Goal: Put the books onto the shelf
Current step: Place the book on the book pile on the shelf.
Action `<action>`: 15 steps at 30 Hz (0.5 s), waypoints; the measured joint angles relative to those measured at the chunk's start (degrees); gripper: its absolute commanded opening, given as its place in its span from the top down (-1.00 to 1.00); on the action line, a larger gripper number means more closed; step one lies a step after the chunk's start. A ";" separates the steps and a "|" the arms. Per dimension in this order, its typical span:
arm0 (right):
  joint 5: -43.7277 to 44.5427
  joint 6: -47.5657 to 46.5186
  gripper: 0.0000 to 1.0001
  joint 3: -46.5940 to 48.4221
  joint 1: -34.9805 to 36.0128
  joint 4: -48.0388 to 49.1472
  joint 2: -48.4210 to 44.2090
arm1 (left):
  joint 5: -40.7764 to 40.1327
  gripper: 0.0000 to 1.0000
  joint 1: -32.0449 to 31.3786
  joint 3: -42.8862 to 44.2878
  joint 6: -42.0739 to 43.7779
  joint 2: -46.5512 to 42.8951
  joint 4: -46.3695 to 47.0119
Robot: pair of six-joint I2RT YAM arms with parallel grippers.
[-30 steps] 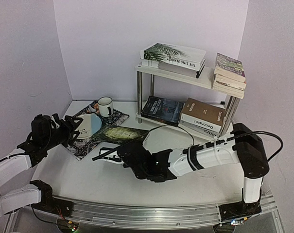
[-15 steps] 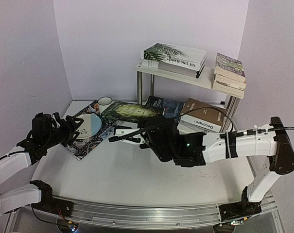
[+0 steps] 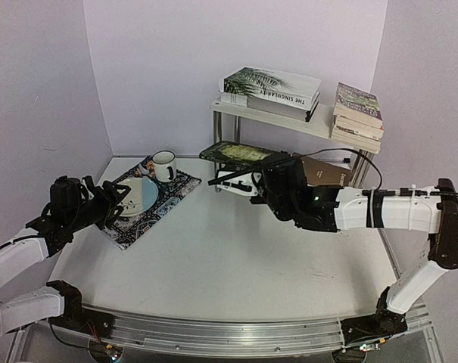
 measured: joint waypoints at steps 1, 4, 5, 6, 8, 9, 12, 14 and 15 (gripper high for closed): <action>-0.13 -0.20 1.00 0.00 -0.86 -0.03 -0.01 | -0.01 -0.53 0.00 0.00 0.00 0.00 0.00; -0.50 -0.74 1.00 0.00 -3.09 -0.07 -0.01 | -0.01 -0.53 0.00 0.00 0.00 0.00 0.00; -0.63 -0.85 1.00 0.00 -3.69 -0.05 -0.01 | -0.01 -0.53 0.00 0.00 0.00 0.00 0.00; -0.80 -0.95 1.00 0.00 -4.36 -0.07 -0.01 | -0.01 -0.53 0.00 0.00 0.00 0.00 0.00; -1.22 -0.97 1.00 0.00 -5.56 -0.10 -0.01 | -0.01 -0.53 0.00 0.00 0.00 0.00 0.00; -1.45 -0.96 1.00 0.00 -6.12 -0.10 -0.01 | -0.01 -0.53 0.00 0.00 0.00 0.00 0.00; -2.22 -0.92 1.00 0.12 -7.43 -0.07 0.15 | 0.01 -0.53 0.00 0.00 0.00 0.00 0.00; -2.74 -0.94 1.00 0.60 -8.36 -0.06 0.79 | 0.01 -0.53 0.00 0.00 0.00 0.00 0.00; -2.94 -0.92 1.00 1.09 -8.95 -0.04 1.40 | 0.02 -0.53 0.00 0.00 0.00 0.00 0.00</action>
